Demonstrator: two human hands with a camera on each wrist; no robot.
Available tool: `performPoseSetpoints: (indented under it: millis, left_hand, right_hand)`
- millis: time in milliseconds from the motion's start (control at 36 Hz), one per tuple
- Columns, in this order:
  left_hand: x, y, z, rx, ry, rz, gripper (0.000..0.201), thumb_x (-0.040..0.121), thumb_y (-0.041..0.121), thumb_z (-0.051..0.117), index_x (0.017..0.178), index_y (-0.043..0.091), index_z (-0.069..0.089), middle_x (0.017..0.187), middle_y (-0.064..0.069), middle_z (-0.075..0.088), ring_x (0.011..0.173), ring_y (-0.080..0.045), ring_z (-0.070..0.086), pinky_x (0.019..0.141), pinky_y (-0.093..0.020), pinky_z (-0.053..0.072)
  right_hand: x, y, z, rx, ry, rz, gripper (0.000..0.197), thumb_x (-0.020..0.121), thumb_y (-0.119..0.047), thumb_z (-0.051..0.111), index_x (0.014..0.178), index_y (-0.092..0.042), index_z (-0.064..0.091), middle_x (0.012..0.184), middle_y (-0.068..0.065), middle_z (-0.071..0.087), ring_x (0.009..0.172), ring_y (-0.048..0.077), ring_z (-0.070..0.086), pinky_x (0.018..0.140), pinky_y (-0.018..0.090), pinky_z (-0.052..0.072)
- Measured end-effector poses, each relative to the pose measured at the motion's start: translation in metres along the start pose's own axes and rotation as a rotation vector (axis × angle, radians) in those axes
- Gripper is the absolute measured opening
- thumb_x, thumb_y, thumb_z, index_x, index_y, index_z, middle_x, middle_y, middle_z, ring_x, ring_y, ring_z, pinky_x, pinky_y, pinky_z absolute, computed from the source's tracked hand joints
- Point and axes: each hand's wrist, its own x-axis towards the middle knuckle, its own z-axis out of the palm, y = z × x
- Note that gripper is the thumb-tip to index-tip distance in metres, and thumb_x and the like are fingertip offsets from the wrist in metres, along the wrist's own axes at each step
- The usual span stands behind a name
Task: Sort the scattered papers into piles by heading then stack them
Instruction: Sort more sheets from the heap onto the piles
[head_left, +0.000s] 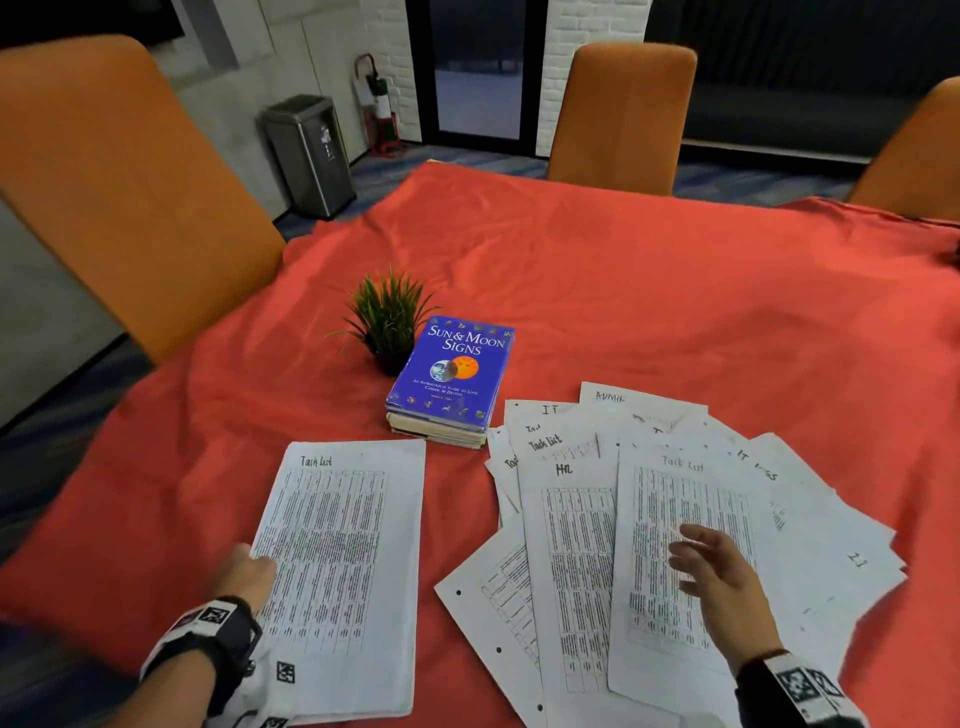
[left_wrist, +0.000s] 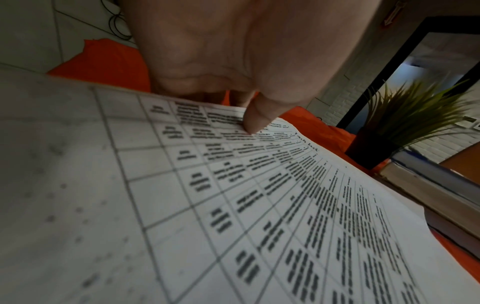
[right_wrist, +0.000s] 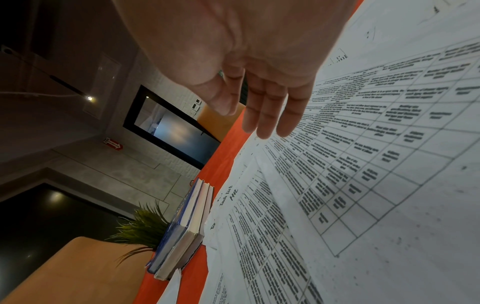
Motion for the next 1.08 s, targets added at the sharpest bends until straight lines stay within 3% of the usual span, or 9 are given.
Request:
performPoseSetpoints:
  millis: [83, 194, 333, 472, 611, 750, 833, 944, 1083]
  left_hand:
    - [0.003, -0.006, 0.001, 0.088, 0.029, -0.038, 0.041, 0.075, 0.022, 0.047, 0.107, 0.000, 0.059, 0.111, -0.026, 0.060, 0.101, -0.043, 0.056, 0.092, -0.043, 0.047]
    - [-0.007, -0.004, 0.002, 0.208, 0.026, -0.070, 0.048, 0.082, 0.021, 0.050, 0.127, 0.004, 0.051, 0.133, -0.025, 0.050, 0.122, -0.042, 0.048, 0.104, -0.046, 0.041]
    - [-0.030, 0.013, 0.001, 0.182, 0.039, -0.101, 0.057, 0.085, 0.022, 0.051, 0.140, 0.011, 0.039, 0.142, -0.022, 0.035, 0.131, -0.039, 0.035, 0.109, -0.046, 0.033]
    - [-0.052, 0.049, 0.013, 0.196, 0.130, 0.151, 0.044, 0.086, 0.028, 0.056, 0.130, 0.023, 0.052, 0.133, -0.016, 0.045, 0.122, -0.037, 0.041, 0.103, -0.046, 0.036]
    - [-0.098, 0.109, 0.058, 0.038, -0.149, 0.419, 0.010, 0.089, 0.023, 0.055, 0.093, 0.026, 0.063, 0.100, 0.001, 0.068, 0.085, -0.020, 0.063, 0.079, -0.033, 0.054]
    - [-0.150, 0.154, 0.117, -0.002, -0.466, 0.477, 0.004, 0.091, 0.018, 0.057, 0.089, 0.019, 0.054, 0.095, -0.001, 0.058, 0.081, -0.019, 0.054, 0.071, -0.024, 0.042]
    - [-0.169, 0.165, 0.148, 0.017, -0.593, 0.442, 0.010, 0.089, 0.016, 0.058, 0.097, 0.017, 0.052, 0.103, -0.009, 0.058, 0.074, -0.021, 0.055, 0.066, -0.027, 0.044]
    - [-0.188, 0.167, 0.173, 0.174, -0.618, 0.497, 0.040, 0.087, 0.033, 0.058, 0.124, 0.020, 0.054, 0.121, 0.000, 0.059, 0.097, -0.018, 0.060, 0.081, -0.023, 0.046]
    - [-0.214, 0.171, 0.194, 0.088, -0.725, 0.449, 0.057, 0.080, 0.034, 0.059, 0.135, 0.022, 0.047, 0.119, -0.009, 0.065, 0.084, -0.017, 0.062, 0.072, -0.026, 0.051]
  right_hand:
    - [0.003, 0.008, -0.004, -0.044, 0.020, 0.010, 0.024, 0.092, -0.001, 0.052, 0.106, -0.019, 0.060, 0.103, 0.009, 0.067, 0.097, 0.026, 0.063, 0.079, 0.038, 0.051]
    - [0.003, 0.022, -0.010, -0.180, 0.068, 0.029, 0.023, 0.092, -0.007, 0.054, 0.106, -0.024, 0.060, 0.104, 0.003, 0.067, 0.100, 0.025, 0.062, 0.093, 0.053, 0.048]
    - [0.005, 0.031, -0.021, -0.303, 0.150, 0.077, 0.024, 0.092, -0.010, 0.055, 0.115, -0.017, 0.057, 0.105, 0.008, 0.062, 0.095, 0.027, 0.059, 0.088, 0.042, 0.047]
    - [0.016, 0.055, -0.048, -0.507, 0.295, 0.260, 0.046, 0.082, -0.023, 0.068, 0.124, -0.011, 0.053, 0.116, 0.028, 0.059, 0.109, 0.040, 0.056, 0.097, 0.047, 0.044]
    - [0.018, 0.068, -0.066, -0.640, 0.293, 0.458, 0.080, 0.072, -0.048, 0.074, 0.136, -0.013, 0.042, 0.121, 0.026, 0.056, 0.114, 0.040, 0.055, 0.099, 0.043, 0.045]
    - [0.018, 0.076, -0.066, -0.607, 0.242, 0.508, 0.091, 0.064, -0.047, 0.081, 0.137, -0.014, 0.038, 0.129, 0.025, 0.047, 0.109, 0.040, 0.057, 0.097, 0.045, 0.049]
    - [0.017, 0.072, -0.065, -0.580, 0.234, 0.512, 0.089, 0.065, -0.036, 0.083, 0.137, -0.013, 0.037, 0.125, 0.024, 0.054, 0.106, 0.038, 0.059, 0.094, 0.042, 0.051]
    - [0.020, 0.075, -0.067, -0.565, 0.211, 0.523, 0.088, 0.060, -0.030, 0.080, 0.135, -0.012, 0.038, 0.122, 0.022, 0.057, 0.109, 0.035, 0.059, 0.094, 0.036, 0.050]
    - [0.022, 0.078, -0.066, -0.560, 0.188, 0.532, 0.081, 0.058, -0.029, 0.080, 0.128, -0.012, 0.042, 0.115, 0.019, 0.060, 0.102, 0.032, 0.061, 0.088, 0.033, 0.050]
